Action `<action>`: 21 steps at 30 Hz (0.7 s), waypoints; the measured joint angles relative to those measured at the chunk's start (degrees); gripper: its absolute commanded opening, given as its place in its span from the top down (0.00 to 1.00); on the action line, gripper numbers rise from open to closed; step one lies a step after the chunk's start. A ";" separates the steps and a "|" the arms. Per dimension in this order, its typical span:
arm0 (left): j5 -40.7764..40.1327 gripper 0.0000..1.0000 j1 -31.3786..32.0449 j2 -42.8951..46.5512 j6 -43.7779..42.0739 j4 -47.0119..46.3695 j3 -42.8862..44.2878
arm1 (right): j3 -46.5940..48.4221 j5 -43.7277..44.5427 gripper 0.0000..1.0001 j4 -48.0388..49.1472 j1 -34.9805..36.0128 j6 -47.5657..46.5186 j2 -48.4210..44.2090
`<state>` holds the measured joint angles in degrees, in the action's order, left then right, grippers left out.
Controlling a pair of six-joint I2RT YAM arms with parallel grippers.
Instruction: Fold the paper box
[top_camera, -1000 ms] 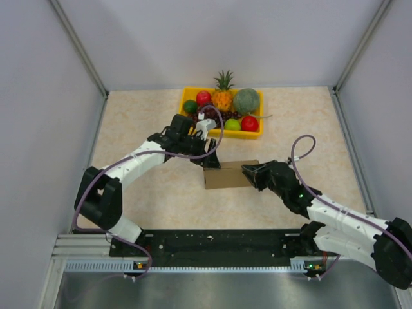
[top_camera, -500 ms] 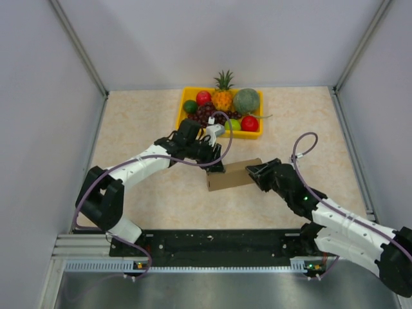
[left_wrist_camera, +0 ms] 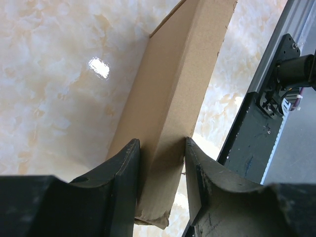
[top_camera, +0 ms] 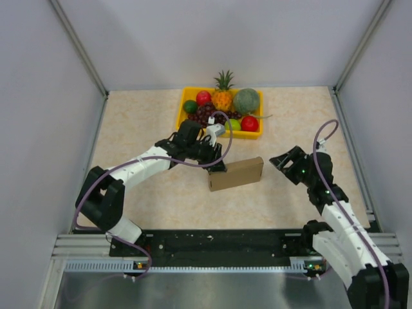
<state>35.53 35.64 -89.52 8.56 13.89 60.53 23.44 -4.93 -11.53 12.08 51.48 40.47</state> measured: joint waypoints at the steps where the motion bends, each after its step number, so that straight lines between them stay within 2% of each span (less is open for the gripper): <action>1: 0.00 0.80 0.00 0.00 0.11 -0.15 -0.02 | 0.26 -3.21 0.33 1.16 -2.12 -1.36 1.57; 5: 0.00 0.82 0.04 0.00 0.33 -0.31 -0.07 | 3.02 -18.10 0.28 6.27 -5.14 -6.64 11.43; 9: -0.04 0.83 0.04 0.00 0.35 -0.28 -0.07 | 4.57 -27.32 0.29 10.54 -5.14 -9.01 15.96; 12: -0.07 0.83 0.09 0.02 0.35 -0.28 -0.07 | 5.44 -32.00 0.35 15.47 -5.16 -9.51 19.65; 14: -0.15 0.84 0.09 0.02 0.35 -0.28 -0.07 | 5.33 -33.62 0.44 17.51 -5.51 -9.42 20.85; 18: -0.39 0.85 0.13 0.07 0.57 -0.35 -0.09 | 2.32 -36.85 0.53 25.07 -7.85 -8.15 23.96; 19: -0.42 0.85 0.15 0.09 0.59 -0.35 -0.13 | 1.53 -37.31 0.59 26.25 -8.15 -7.91 24.74; 21: -0.48 0.85 0.22 0.17 0.59 -0.48 -0.28 | 0.04 -38.32 0.65 29.16 -8.52 -7.50 26.05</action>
<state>35.05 35.86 -89.34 9.15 13.41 60.25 23.49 -43.24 17.63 3.55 43.99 66.52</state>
